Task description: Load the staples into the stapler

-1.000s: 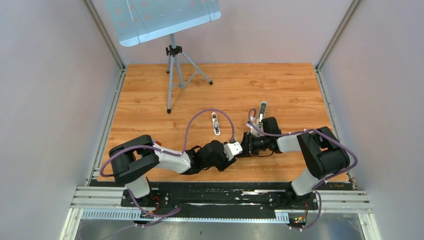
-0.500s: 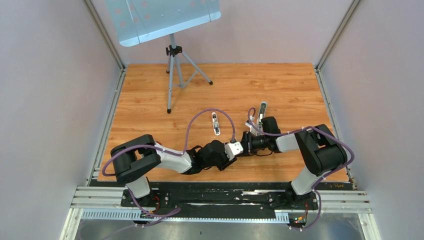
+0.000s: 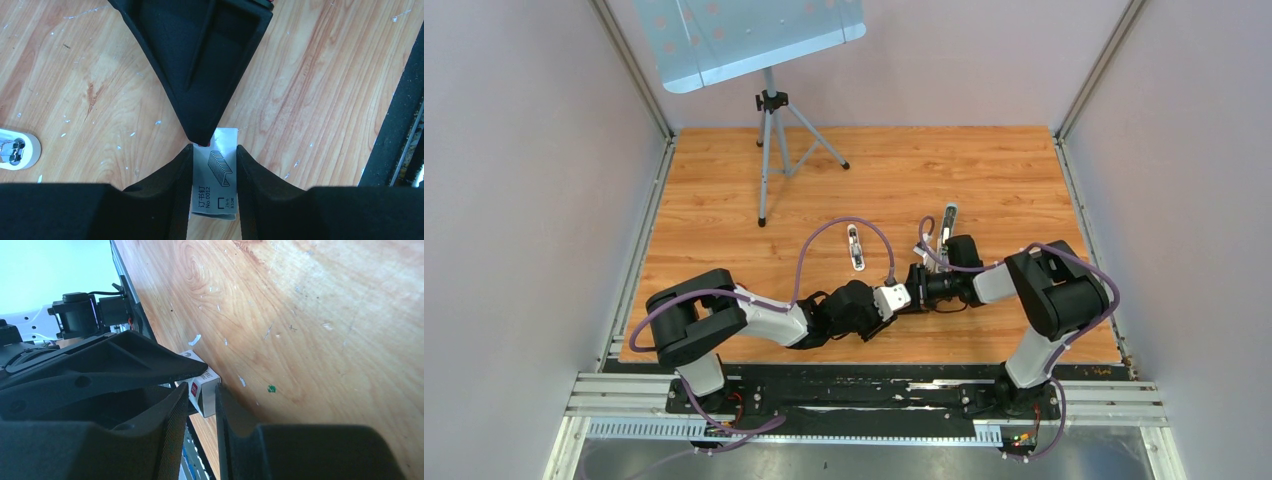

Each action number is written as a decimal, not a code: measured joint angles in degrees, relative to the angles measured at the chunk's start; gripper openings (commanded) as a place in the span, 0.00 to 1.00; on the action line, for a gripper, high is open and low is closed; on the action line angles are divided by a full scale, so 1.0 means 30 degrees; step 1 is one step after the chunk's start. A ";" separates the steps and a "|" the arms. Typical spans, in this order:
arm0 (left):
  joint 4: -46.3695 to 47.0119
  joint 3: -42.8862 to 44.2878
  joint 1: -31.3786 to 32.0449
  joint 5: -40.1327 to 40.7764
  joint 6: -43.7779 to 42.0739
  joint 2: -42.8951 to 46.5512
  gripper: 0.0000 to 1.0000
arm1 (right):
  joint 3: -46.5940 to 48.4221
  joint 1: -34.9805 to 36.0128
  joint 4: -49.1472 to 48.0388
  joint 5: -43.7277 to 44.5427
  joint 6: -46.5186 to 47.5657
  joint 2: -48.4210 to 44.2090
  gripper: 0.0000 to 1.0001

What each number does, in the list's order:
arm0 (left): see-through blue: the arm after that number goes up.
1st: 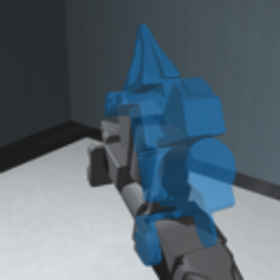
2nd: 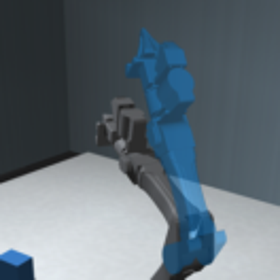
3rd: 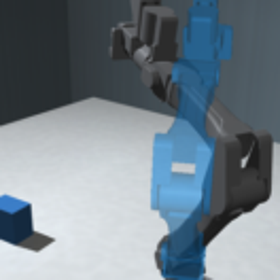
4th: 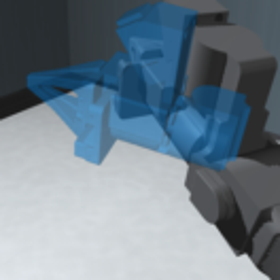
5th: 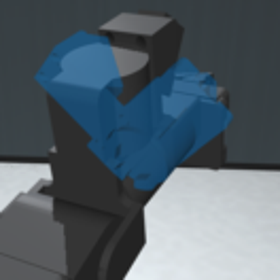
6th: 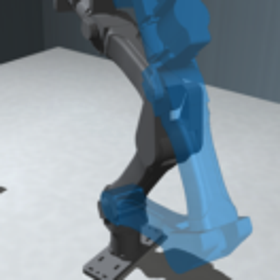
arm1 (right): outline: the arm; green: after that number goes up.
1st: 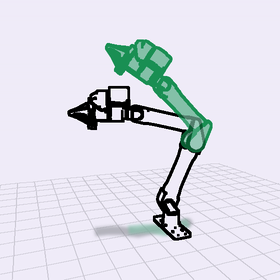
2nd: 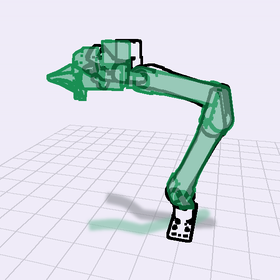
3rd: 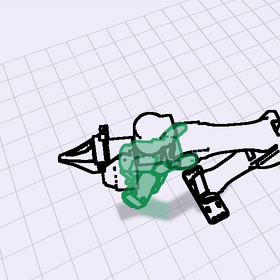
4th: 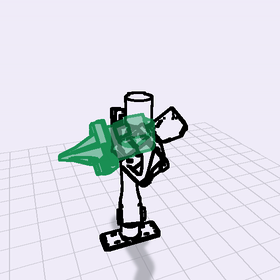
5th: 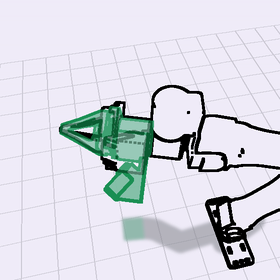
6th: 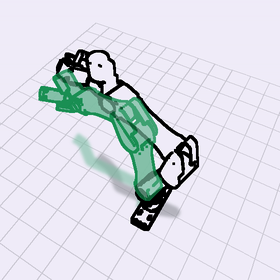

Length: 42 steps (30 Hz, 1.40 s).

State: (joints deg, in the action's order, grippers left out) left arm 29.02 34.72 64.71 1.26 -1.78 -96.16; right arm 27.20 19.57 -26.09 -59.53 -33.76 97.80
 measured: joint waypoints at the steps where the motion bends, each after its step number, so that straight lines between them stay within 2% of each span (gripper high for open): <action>1: 0.0000 0.0000 0.0000 0.0000 0.0000 0.0000 0.34 | -0.0058 0.0000 -0.0204 -0.0029 -0.0124 0.0051 0.29; 17: -0.0015 0.0000 0.0000 0.0153 0.0007 0.0000 0.35 | -0.0685 0.0022 -0.3410 -0.0328 -0.1989 0.1100 0.26; 23: 0.0015 0.0000 -0.0007 0.0240 -0.0007 0.0000 0.44 | -0.0809 0.0291 -0.4014 -0.0372 -0.2404 0.1275 0.23; 34: -0.1013 -0.0342 -0.0007 0.0627 -0.0138 0.1078 0.54 | -0.0809 0.0459 -0.3854 -0.0984 -0.2412 0.1239 0.21; 42: -0.2659 -0.0678 -0.0007 0.0452 -0.0525 0.2776 0.62 | -0.0809 0.0459 -0.3767 -0.1020 -0.2368 0.1239 0.12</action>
State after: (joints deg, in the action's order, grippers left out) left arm 21.04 32.69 64.69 2.61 -3.36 -87.83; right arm 24.77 20.95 -37.39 -62.59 -40.86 101.51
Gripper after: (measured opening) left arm 0.585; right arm 0.152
